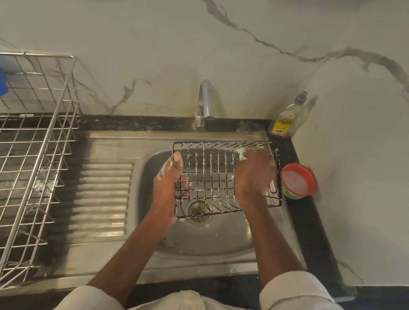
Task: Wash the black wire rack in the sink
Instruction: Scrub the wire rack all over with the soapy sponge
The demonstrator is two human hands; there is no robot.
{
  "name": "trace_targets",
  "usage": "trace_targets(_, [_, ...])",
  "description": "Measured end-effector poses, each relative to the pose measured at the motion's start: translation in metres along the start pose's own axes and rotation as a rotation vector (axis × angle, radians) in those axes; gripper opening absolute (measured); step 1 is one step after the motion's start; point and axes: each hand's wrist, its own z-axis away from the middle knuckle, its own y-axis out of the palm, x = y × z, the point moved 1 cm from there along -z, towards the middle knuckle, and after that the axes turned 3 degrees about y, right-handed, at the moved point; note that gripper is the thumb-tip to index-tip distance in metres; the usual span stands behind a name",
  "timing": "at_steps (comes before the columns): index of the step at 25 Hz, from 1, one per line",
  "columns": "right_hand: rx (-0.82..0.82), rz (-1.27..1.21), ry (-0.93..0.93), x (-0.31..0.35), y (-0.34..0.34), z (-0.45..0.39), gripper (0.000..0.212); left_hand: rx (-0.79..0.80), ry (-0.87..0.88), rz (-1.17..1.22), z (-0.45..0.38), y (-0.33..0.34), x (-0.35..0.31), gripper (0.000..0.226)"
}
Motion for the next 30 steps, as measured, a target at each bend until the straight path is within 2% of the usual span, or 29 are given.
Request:
trace_targets(2, [0.070,-0.051,-0.074,0.014,0.005,0.009,0.028,0.010,-0.005,-0.003,0.000,0.003,0.002,0.095])
trace_targets(6, [0.543,-0.057,-0.346,0.019,0.019,0.046,0.023,-0.013,-0.001,0.018,-0.005,-0.001,0.004,0.080])
trace_targets(7, [0.581,-0.099,-0.403,0.021,0.021,0.052,0.021,-0.017,0.006,0.009,-0.004,-0.002,0.004,0.081])
trace_targets(8, [0.541,-0.159,-0.417,0.028,0.021,0.053,0.021,-0.018,0.009,-0.003,-0.001,-0.002,0.002,0.084])
trace_targets(11, [0.202,-0.341,-0.288,0.058,0.018,0.043,0.028,0.049,0.024,-0.009,0.006,-0.002,-0.002,0.087])
trace_targets(12, [0.150,-0.367,-0.298,0.064,0.019,0.043,0.029,0.058,0.028,0.007,0.009,-0.001,-0.004,0.086])
trace_targets(13, [0.180,-0.370,-0.350,0.063,0.025,0.047,0.029,0.042,0.025,0.020,0.008,-0.002,-0.006,0.087])
trace_targets(14, [0.275,-0.341,-0.426,0.059,0.030,0.054,0.028,0.014,0.017,0.028,0.009,-0.003,-0.009,0.089])
trace_targets(16, [0.572,-0.173,-0.547,0.047,0.036,0.069,0.024,-0.016,-0.002,0.033,0.007,-0.006,-0.006,0.093])
trace_targets(17, [0.650,-0.121,-0.553,0.044,0.036,0.069,0.024,-0.016,0.001,0.036,0.004,-0.008,-0.003,0.092])
trace_targets(18, [0.629,-0.139,-0.521,0.044,0.036,0.065,0.022,-0.010,-0.006,0.031,0.006,-0.007,-0.004,0.089])
trace_targets(19, [0.537,-0.210,-0.469,0.048,0.034,0.059,0.021,-0.003,0.000,0.016,0.008,-0.006,-0.005,0.083])
trace_targets(21, [0.244,-0.323,-0.396,0.062,0.025,0.053,0.020,0.030,0.037,-0.024,0.011,-0.002,-0.007,0.074])
trace_targets(22, [0.163,-0.376,-0.380,0.066,0.025,0.055,0.021,0.043,0.041,-0.030,0.013,0.001,-0.009,0.075])
trace_targets(23, [0.173,-0.431,-0.353,0.065,0.028,0.057,0.021,0.046,0.024,-0.029,0.014,0.003,-0.008,0.080])
trace_targets(24, [0.264,-0.444,-0.329,0.063,0.032,0.062,0.020,0.045,0.012,-0.018,0.012,0.004,-0.005,0.088])
trace_targets(27, [0.613,-0.234,-0.420,0.051,0.041,0.072,0.020,-0.005,-0.035,0.046,0.000,-0.002,0.014,0.100])
trace_targets(28, [0.650,-0.153,-0.453,0.046,0.042,0.073,0.022,-0.022,-0.044,0.060,-0.002,-0.004,0.017,0.100])
trace_targets(30, [0.589,-0.067,-0.437,0.037,0.034,0.065,0.023,-0.050,-0.045,0.047,-0.002,-0.006,0.011,0.095])
